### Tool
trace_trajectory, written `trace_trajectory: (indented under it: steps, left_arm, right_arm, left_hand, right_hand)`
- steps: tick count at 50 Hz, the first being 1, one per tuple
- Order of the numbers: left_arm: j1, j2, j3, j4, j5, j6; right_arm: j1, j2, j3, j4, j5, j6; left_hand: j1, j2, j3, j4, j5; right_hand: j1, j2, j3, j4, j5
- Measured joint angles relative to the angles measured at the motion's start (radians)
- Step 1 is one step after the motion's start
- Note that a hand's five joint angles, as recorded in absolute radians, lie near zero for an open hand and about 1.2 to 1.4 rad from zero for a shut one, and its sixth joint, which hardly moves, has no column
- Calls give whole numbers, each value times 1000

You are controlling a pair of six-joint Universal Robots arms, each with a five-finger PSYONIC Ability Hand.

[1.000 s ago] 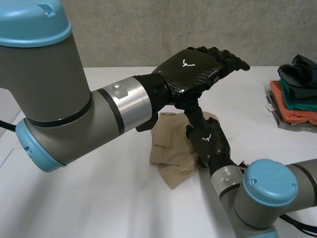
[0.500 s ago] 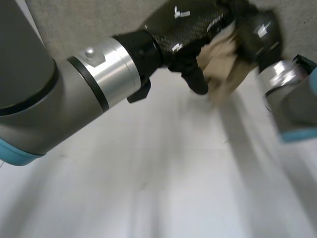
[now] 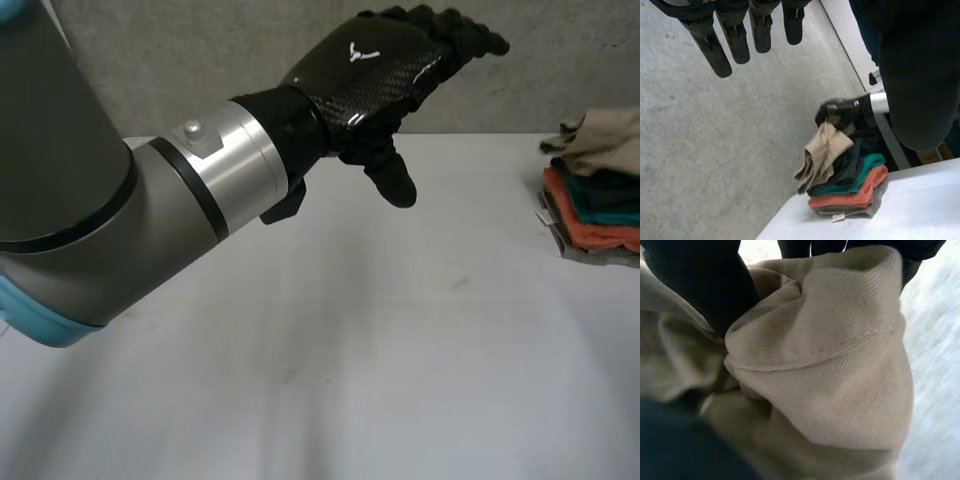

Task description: Fold the laundry.

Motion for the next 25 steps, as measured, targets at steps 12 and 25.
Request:
trace_trajectory:
  steps: [12, 25]
  left_arm:
    - [0, -34, 0, 0, -1, 0]
    - [-16, -23, -3, -3, -3, -1]
  right_arm:
    - [-24, 178, 10, -53, -87, -53]
    - [-66, -36, 125, 158, 34, -75]
  left_hand:
    - [0, 0, 0, 0, 0]
    - [0, 0, 0, 0, 0]
  right_hand:
    - [0, -1, 0, 2, 85]
    - [-824, -947, -970, -990, -873]
